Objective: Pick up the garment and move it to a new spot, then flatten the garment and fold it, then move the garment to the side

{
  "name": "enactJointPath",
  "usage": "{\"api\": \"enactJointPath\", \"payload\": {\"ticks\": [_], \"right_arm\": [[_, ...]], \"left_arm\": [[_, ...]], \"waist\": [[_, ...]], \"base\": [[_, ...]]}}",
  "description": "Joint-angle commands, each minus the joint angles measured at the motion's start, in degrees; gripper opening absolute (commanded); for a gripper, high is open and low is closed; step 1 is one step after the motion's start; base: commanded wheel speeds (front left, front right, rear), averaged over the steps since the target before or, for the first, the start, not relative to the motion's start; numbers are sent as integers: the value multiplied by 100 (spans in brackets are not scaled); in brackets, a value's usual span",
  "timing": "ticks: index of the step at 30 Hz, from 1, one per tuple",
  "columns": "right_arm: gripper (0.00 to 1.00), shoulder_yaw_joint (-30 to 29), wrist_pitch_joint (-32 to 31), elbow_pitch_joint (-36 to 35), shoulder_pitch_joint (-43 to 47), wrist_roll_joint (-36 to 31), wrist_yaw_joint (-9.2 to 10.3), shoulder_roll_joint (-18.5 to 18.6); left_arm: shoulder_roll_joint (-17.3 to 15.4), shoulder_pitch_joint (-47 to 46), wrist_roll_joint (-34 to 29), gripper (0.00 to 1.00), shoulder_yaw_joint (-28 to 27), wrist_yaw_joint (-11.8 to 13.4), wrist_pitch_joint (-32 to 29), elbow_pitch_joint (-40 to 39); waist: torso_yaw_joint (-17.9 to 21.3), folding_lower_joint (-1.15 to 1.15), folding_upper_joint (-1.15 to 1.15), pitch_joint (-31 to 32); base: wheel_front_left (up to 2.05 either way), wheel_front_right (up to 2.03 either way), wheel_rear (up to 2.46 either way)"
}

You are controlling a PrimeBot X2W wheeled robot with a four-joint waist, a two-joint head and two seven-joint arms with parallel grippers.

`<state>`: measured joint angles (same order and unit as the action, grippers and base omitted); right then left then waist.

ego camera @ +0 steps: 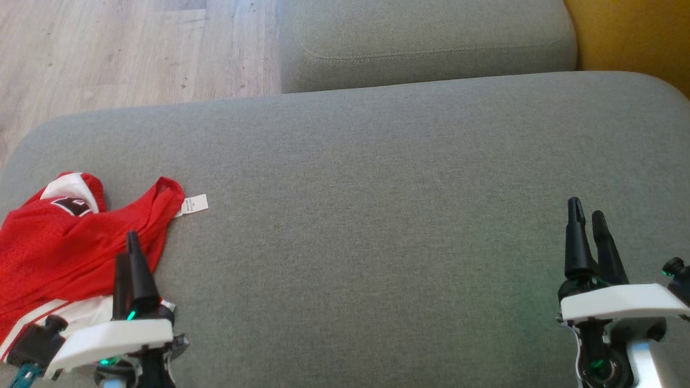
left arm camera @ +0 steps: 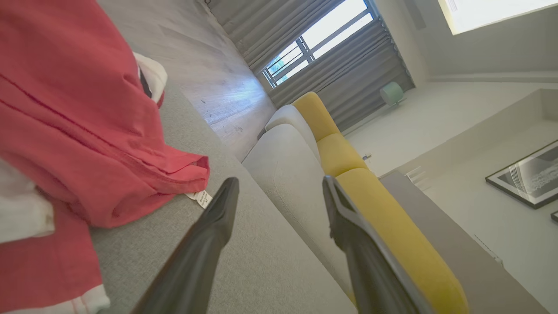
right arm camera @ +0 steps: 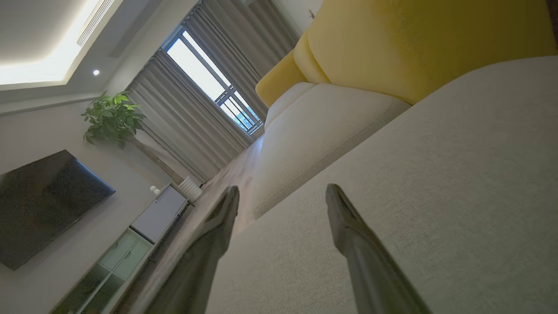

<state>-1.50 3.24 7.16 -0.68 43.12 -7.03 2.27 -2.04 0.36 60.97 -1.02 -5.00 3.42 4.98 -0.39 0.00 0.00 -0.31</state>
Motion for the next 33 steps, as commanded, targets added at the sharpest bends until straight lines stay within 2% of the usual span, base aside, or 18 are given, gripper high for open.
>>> {"api": "enactJointPath", "payload": {"ticks": [1, 7, 16, 19, 26, 33], "right_arm": [[100, 99, 96, -256, -277, -287, -23, 40], [100, 133, 197, -259, -263, -881, -25, 42], [100, 229, 349, -193, -241, -1752, -28, 45], [100, 249, 383, -184, -233, -1932, -29, 45], [100, 326, 518, -151, -222, -2516, -32, 48], [100, 378, 636, -214, -232, -3090, -34, 50]], "left_arm": [[-56, -186, -251, 100, -8, 24, 83, -280], [-58, -149, -954, 100, 212, 67, 183, -321], [-63, -108, -2363, 100, 599, 100, 334, -132], [-77, -103, -2614, 100, 666, 133, 368, -111], [-253, -108, -3491, 100, 1070, 391, 502, -22], [-432, -149, -4028, 100, 1437, 589, 620, 119]], "waist": [[2, 0, 0, 4], [10, 0, 0, 5], [32, 0, 0, 15], [34, 0, 0, 15], [33, 0, 0, 24], [37, 0, 0, 34]], "base": [[0, 0, 0], [0, 0, 0], [0, 0, 0], [0, 0, 0], [0, 0, 0], [0, 0, 0]]}}
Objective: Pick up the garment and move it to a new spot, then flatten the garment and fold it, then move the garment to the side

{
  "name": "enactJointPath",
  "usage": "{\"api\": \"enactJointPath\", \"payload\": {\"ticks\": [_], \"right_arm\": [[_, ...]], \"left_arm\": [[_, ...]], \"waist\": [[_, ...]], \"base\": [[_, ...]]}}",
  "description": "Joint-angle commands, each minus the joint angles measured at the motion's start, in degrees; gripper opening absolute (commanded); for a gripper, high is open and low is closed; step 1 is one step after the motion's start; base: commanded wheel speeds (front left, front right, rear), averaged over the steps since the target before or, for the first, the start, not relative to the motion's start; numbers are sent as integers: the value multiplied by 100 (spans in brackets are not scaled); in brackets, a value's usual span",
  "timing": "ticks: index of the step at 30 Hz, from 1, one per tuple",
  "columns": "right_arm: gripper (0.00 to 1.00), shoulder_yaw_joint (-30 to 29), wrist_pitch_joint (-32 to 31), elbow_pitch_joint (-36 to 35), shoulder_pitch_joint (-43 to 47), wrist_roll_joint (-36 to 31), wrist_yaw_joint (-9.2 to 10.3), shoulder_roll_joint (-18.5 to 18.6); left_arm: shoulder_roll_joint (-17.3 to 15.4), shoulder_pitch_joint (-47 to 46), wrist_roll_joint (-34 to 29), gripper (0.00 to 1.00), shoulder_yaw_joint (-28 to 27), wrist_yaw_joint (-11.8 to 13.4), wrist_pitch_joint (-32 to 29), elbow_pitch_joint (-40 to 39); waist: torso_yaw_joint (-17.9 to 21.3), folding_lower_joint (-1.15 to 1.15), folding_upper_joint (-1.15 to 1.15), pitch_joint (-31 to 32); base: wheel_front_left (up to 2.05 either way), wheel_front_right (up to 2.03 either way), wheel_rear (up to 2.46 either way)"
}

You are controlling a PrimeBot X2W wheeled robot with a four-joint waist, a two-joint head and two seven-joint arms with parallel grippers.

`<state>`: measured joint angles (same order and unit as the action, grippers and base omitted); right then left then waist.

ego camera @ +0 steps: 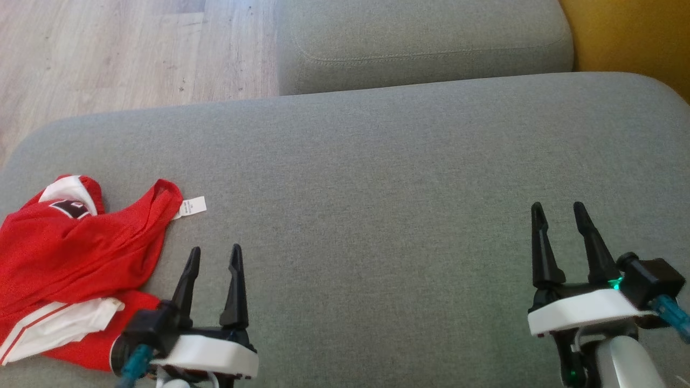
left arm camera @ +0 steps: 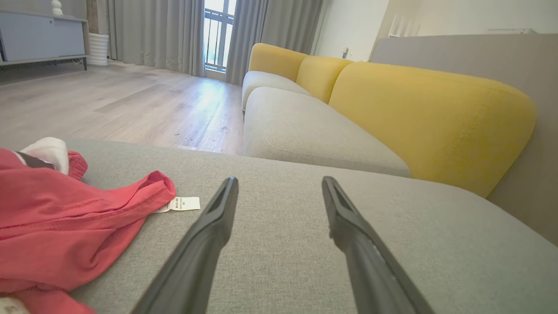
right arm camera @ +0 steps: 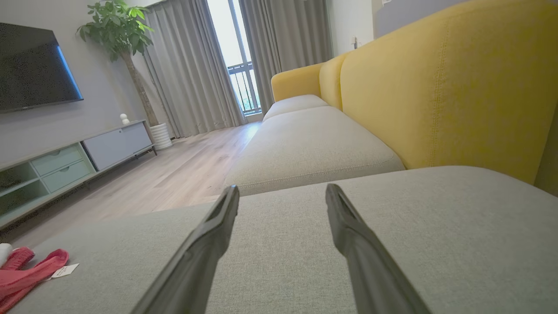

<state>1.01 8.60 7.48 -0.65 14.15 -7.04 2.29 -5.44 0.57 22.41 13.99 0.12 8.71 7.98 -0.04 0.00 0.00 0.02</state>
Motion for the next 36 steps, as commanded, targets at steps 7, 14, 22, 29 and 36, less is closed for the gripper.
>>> {"api": "enactJointPath", "payload": {"ticks": [7, 14, 22, 29, 36], "right_arm": [[100, 249, 217, -287, -221, -715, -36, 50], [100, 375, 335, -310, -187, -1034, -38, 53], [100, 484, 470, -268, -122, -865, -41, 55], [100, 525, 572, -283, -94, -956, -44, 57], [100, 556, 640, -49, -70, -756, -45, 59]], "left_arm": [[-158, -184, -499, 100, 165, 311, 208, -206], [-47, -114, -578, 100, 65, 261, 326, -187], [150, -21, -703, 100, -227, 96, 460, -190], [234, 25, -959, 100, -355, -17, 561, -96], [251, 48, -1405, 100, -231, -29, 629, 137]], "waist": [[14, 0, 0, 12], [34, 0, 0, 26], [67, 0, 0, 35], [82, 0, 0, 43], [85, 0, 0, 66]], "base": [[0, 0, 0], [0, 0, 0], [0, 0, 0], [0, 0, 0], [0, 0, 0]]}}
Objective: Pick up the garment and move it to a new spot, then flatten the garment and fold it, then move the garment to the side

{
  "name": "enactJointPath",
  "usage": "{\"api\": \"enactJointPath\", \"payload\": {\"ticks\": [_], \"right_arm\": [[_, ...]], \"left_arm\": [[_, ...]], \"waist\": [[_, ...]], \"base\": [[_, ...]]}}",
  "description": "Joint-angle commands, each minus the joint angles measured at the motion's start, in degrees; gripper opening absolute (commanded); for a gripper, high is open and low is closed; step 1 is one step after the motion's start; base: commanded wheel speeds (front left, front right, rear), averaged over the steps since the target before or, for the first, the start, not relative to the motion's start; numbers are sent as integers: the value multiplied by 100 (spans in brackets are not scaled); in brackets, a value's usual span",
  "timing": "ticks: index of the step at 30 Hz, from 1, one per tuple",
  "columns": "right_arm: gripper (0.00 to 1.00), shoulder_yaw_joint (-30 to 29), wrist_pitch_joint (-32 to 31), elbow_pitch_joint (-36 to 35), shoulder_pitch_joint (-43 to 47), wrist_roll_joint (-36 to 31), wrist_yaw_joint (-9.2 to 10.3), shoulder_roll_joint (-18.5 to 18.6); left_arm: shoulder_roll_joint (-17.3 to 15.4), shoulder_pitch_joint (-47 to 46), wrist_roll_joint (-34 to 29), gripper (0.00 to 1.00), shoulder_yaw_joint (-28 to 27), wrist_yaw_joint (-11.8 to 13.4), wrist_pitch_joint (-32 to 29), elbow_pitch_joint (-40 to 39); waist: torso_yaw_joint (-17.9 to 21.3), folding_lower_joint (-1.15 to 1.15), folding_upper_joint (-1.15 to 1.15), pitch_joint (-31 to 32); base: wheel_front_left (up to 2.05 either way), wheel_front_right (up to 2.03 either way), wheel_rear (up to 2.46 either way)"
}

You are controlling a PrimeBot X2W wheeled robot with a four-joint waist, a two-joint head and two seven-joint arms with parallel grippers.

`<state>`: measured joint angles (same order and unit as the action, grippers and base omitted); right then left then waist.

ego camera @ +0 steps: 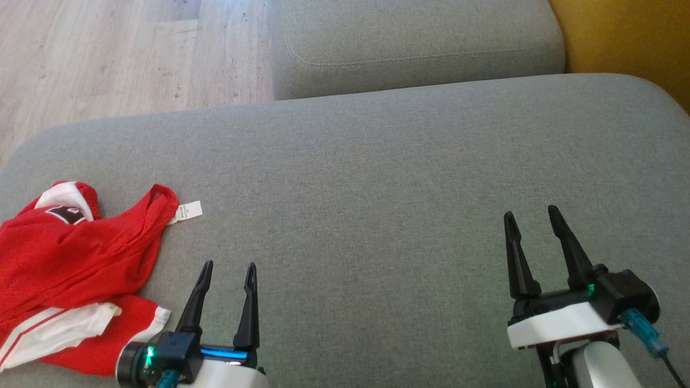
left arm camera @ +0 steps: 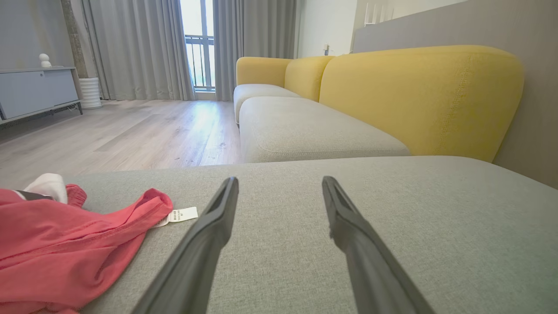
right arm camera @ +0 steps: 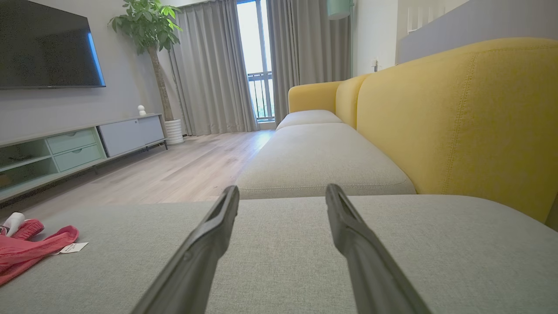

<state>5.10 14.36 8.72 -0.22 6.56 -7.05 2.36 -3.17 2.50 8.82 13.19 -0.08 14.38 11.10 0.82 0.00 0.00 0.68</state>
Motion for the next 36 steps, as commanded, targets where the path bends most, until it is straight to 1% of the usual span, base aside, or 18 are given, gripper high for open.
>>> {"api": "enactJointPath", "payload": {"ticks": [1, 11, 17, 24, 35, 36], "right_arm": [[100, 154, 63, -154, -115, 33, -44, 52], [100, 182, 63, -107, -132, 105, -44, 52], [100, 223, 63, -67, -116, 162, -44, 52], [100, 416, 63, -56, -63, 251, -44, 52], [100, 667, 63, -21, 54, 357, -44, 52], [100, 667, 63, -21, 54, 357, -44, 52]], "left_arm": [[24, -146, -55, 100, -146, -14, 62, -144], [28, -182, 142, 100, -143, 6, 62, -116], [28, -196, 239, 100, -161, 15, 62, -100], [29, -144, 220, 100, -347, 37, 62, -110], [29, -18, 172, 100, -585, 10, 62, -80], [29, -18, 172, 100, -585, 10, 62, -80]], "waist": [[0, 0, 0, 3], [-26, 0, 0, -18], [-181, 0, 0, 8], [-568, 0, 0, 66], [-1471, 0, 0, 225], [-1471, 0, 0, 225]], "base": [[0, 0, 0], [0, 0, 0], [0, 0, 0], [0, 0, 0], [0, 0, 0], [0, 0, 0]]}}
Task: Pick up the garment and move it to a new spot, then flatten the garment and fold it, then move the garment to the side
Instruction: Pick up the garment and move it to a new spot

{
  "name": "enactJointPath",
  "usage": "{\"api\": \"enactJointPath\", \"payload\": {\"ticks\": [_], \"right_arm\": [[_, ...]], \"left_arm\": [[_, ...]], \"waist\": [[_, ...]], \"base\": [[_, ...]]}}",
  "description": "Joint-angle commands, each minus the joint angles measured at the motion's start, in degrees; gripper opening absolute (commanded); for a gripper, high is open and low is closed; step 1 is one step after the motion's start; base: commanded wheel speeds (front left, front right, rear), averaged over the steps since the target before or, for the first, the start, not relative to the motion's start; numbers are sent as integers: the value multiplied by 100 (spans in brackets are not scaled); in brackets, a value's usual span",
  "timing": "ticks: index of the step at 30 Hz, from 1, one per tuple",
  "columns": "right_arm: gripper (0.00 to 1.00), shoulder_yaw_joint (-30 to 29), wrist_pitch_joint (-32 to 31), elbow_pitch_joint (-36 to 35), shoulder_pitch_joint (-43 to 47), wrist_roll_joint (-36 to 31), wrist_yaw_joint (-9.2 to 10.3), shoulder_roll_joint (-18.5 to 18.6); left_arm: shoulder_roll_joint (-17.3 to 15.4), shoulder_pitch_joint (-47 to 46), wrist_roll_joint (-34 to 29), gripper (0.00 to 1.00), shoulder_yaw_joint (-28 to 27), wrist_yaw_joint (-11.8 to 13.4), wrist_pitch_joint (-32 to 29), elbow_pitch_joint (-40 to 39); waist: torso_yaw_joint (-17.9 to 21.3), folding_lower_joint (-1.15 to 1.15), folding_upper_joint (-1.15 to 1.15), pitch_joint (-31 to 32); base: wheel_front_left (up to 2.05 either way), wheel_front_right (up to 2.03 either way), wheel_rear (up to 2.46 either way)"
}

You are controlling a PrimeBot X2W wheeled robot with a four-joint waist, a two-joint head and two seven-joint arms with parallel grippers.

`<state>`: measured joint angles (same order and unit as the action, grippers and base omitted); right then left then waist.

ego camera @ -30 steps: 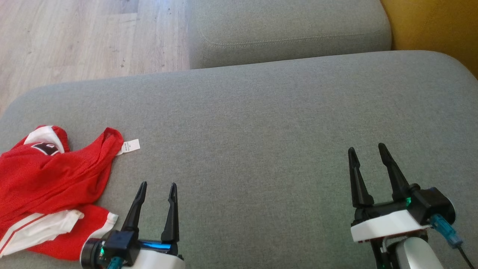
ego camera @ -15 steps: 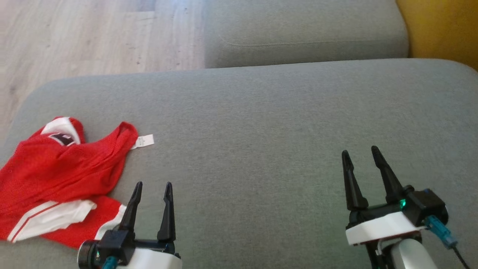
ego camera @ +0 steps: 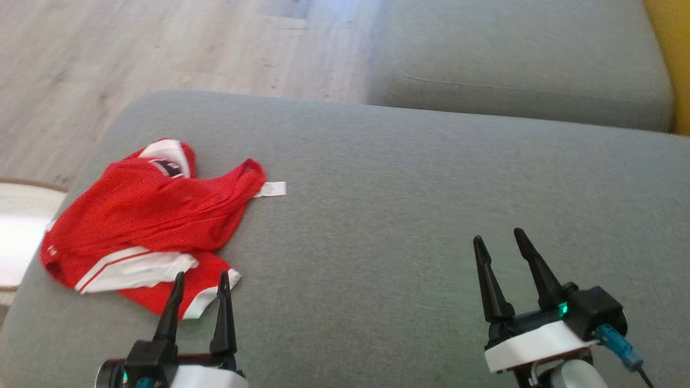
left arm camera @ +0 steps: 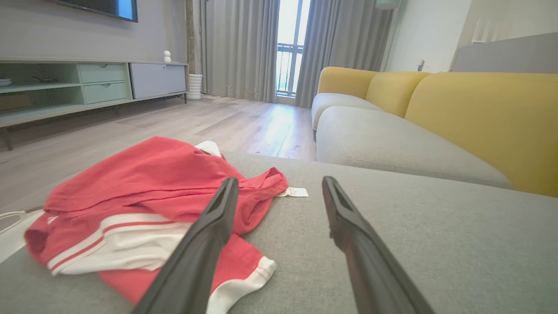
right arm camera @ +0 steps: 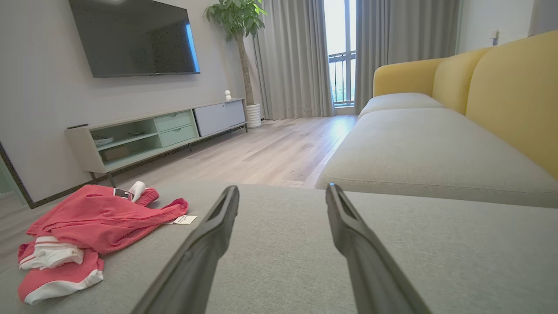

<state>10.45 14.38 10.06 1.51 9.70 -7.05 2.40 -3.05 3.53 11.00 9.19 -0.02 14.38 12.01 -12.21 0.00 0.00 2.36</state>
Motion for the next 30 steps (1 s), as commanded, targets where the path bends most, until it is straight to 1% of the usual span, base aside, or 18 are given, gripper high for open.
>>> {"api": "enactJointPath", "payload": {"ticks": [1, 9, 16, 18, 21, 25, 28, 30], "right_arm": [[100, 152, 62, -152, -114, 54, -44, 48], [100, 267, 62, -136, -68, 127, -44, 48], [100, 316, 62, -127, -47, 168, -44, 48], [100, 302, 62, -132, -44, 183, -44, 48], [100, 317, 62, -122, -60, 163, -44, 48], [100, 345, 62, -163, -197, 92, -44, 48], [100, 275, 62, -196, -351, -6, -44, 48], [100, 210, 62, -234, -463, -91, -44, 48]], "left_arm": [[17, -104, -57, 100, -211, -1, 62, -171], [17, -6, -118, 100, -400, -50, 62, -201], [17, 30, -151, 100, -462, -86, 62, -226], [17, 20, -264, 100, -460, -82, 62, -251], [17, -18, -269, 100, -498, -102, 62, -271], [2, -138, -262, 100, -658, -155, 62, -280], [-97, -353, -285, 100, -842, -216, 62, -247], [-246, -572, -322, 100, -971, -259, 62, -186]], "waist": [[-245, 0, 0, 72], [-720, 0, 0, 153], [-969, 0, 0, 168], [-1010, 0, 0, 139], [-1016, 0, 0, 65], [-875, 0, 0, -220], [-731, 0, 0, -497], [-622, 0, 0, -716]], "base": [[0, 0, 0], [0, 0, 0], [0, 0, 0], [0, 0, 0], [0, 0, 0], [0, 0, 0], [0, 0, 0], [0, 0, 0]]}}
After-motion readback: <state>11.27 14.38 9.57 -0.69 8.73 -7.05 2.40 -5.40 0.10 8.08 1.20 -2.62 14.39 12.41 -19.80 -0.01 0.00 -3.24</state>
